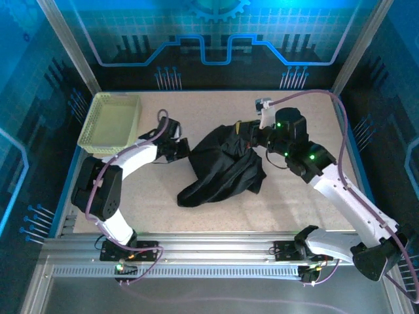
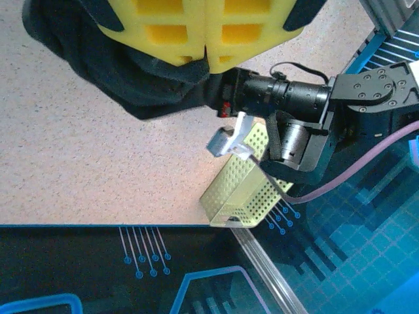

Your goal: Fold the inside-out t-shirt

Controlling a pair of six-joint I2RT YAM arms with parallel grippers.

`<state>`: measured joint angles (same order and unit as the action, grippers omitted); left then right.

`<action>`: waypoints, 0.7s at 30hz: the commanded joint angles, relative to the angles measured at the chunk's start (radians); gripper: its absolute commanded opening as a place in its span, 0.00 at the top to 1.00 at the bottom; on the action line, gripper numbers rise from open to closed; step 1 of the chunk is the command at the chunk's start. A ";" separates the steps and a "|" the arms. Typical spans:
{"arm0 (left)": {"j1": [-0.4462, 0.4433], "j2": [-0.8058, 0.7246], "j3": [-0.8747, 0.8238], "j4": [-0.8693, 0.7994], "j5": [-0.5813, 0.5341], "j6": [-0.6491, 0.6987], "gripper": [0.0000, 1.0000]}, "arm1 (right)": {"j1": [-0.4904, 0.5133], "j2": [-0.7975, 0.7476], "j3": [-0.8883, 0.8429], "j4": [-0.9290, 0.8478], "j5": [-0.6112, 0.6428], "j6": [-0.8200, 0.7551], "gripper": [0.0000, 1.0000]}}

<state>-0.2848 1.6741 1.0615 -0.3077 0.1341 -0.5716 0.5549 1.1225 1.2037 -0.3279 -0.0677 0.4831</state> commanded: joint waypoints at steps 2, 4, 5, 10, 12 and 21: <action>0.091 -0.105 -0.020 -0.068 -0.110 -0.051 1.00 | -0.011 -0.061 0.089 -0.003 -0.021 -0.026 1.00; 0.109 -0.137 -0.008 -0.111 -0.170 -0.049 1.00 | -0.012 -0.070 0.097 -0.001 -0.014 -0.020 1.00; 0.109 -0.149 0.002 -0.135 -0.206 -0.044 1.00 | -0.012 -0.069 0.096 -0.005 -0.006 -0.014 1.00; 0.098 -0.192 0.021 -0.204 -0.255 -0.034 0.74 | -0.014 0.006 0.045 0.019 -0.031 0.002 1.00; 0.078 -0.214 0.030 -0.243 -0.289 -0.020 0.58 | -0.013 0.039 0.014 0.042 -0.053 0.009 1.00; -0.289 -0.506 -0.070 -0.007 -0.161 0.280 0.20 | -0.005 0.098 -0.021 0.080 -0.163 0.014 1.00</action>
<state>-0.4950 1.2438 1.0351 -0.4206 -0.1066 -0.4332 0.5503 1.2495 1.1660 -0.3176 -0.1745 0.4931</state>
